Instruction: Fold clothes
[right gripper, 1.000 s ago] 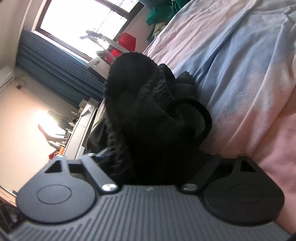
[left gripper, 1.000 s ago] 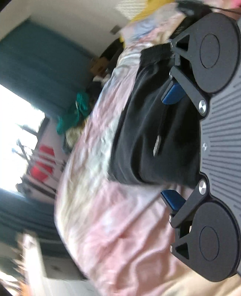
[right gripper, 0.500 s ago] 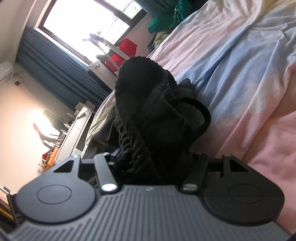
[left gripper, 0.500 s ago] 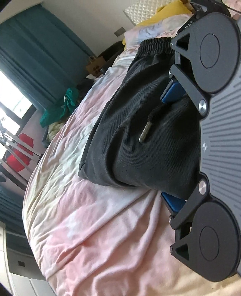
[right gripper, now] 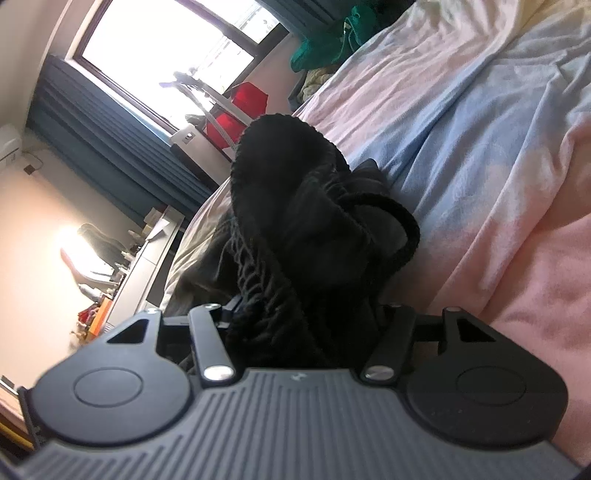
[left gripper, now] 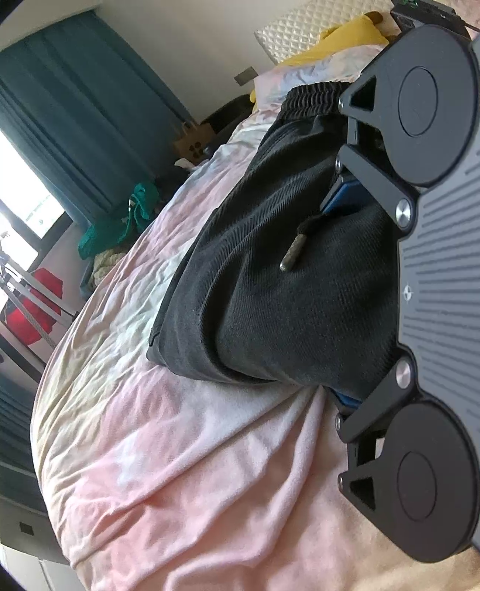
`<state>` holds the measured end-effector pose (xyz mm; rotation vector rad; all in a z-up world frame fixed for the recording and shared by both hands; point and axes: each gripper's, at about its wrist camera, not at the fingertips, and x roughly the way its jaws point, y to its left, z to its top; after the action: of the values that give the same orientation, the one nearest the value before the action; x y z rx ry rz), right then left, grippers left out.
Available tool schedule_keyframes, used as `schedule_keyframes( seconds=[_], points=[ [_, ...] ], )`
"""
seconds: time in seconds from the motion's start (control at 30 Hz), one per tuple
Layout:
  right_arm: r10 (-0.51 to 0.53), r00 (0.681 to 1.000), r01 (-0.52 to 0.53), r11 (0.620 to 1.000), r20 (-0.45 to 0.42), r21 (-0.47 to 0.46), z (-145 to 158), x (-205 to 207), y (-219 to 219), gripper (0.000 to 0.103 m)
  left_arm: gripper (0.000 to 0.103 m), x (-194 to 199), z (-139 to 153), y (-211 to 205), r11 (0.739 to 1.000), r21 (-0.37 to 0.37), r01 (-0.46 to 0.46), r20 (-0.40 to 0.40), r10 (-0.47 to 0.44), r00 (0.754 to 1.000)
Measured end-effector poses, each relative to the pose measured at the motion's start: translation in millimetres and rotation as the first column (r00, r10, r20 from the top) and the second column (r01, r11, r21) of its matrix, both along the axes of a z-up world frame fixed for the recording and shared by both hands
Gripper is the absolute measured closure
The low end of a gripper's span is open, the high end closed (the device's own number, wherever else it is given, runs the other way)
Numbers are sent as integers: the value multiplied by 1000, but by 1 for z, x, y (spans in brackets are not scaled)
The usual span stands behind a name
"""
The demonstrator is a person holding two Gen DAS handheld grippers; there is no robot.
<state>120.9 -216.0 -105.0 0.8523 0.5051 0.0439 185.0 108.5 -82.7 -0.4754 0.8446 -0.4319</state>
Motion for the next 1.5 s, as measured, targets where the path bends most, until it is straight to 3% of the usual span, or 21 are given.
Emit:
schedule_keyframes(
  seconds=[0.37, 0.53, 0.8, 0.97, 1.23, 1.37, 1.5],
  points=[
    [-32, 999, 33, 999, 18, -36, 16, -8, 8, 51, 34, -6, 14, -1, 1000, -1, -14, 31, 14, 999],
    [-29, 999, 30, 998, 26, -57, 36, -8, 9, 53, 47, -11, 29, -2, 1000, -19, -7, 46, 8, 999],
    [-79, 996, 80, 996, 44, -40, 78, -33, -24, 54, 53, -30, 69, -41, 999, -22, 47, 70, -46, 997],
    [-159, 984, 161, 987, 81, -24, 108, -65, -81, 54, 53, -37, 98, -114, 993, -30, 111, 98, -107, 989],
    [-333, 934, 339, 941, 132, -19, 140, -117, -217, 54, 52, -25, 135, -286, 963, -30, 267, 153, -259, 954],
    [-402, 903, 412, 910, 148, -44, 139, -129, -277, 54, 52, -13, 132, -368, 943, -27, 331, 174, -321, 931],
    [-459, 877, 467, 884, 143, -21, 111, -134, -316, 54, 52, -3, 108, -429, 924, -24, 381, 176, -371, 912]
  ],
)
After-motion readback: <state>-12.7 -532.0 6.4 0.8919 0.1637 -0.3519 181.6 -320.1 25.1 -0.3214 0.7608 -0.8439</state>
